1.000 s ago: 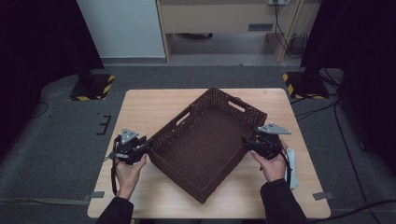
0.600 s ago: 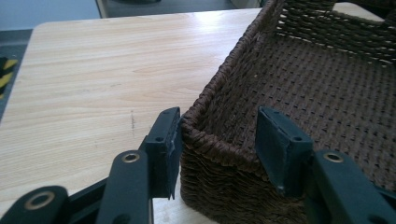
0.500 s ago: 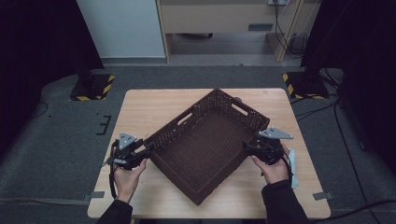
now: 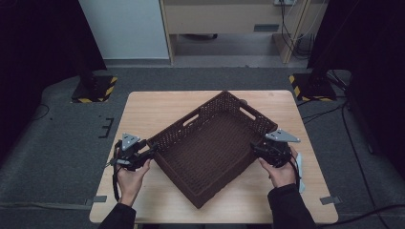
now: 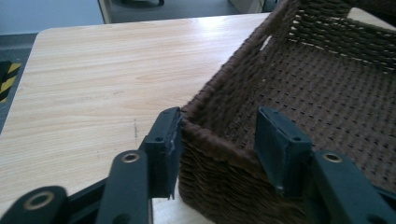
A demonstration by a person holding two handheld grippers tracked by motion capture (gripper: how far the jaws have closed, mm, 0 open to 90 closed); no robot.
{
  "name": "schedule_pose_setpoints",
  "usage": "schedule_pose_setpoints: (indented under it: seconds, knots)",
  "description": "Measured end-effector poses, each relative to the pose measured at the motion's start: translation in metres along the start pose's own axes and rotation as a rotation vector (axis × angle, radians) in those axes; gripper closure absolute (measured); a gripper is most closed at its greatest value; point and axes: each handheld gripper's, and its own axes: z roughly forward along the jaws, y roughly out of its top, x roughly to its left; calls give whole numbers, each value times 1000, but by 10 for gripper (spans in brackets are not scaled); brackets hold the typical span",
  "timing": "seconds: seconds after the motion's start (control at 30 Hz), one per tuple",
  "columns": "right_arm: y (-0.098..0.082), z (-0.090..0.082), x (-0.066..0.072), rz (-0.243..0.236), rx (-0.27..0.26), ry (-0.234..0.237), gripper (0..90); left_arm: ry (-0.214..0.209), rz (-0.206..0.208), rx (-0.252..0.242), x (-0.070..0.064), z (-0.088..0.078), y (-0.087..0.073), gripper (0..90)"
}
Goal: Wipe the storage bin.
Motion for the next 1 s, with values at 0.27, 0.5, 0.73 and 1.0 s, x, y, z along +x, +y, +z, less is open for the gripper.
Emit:
schedule_pose_setpoints:
  seconds: [0.27,0.5,0.73,1.0]
  knots:
    - [-1,-3,2,23,6,5,456,-14,43,16,-15,-1,-3,480]
    - [4,-7,-7,32,23,22,476,-18,41,32,-8,5,2,512]
    - [3,-9,-19,56,26,12,454,-8,57,37,-8,7,5,511]
    - [2,-8,-13,53,26,18,470,-50,87,68,-24,-8,2,480]
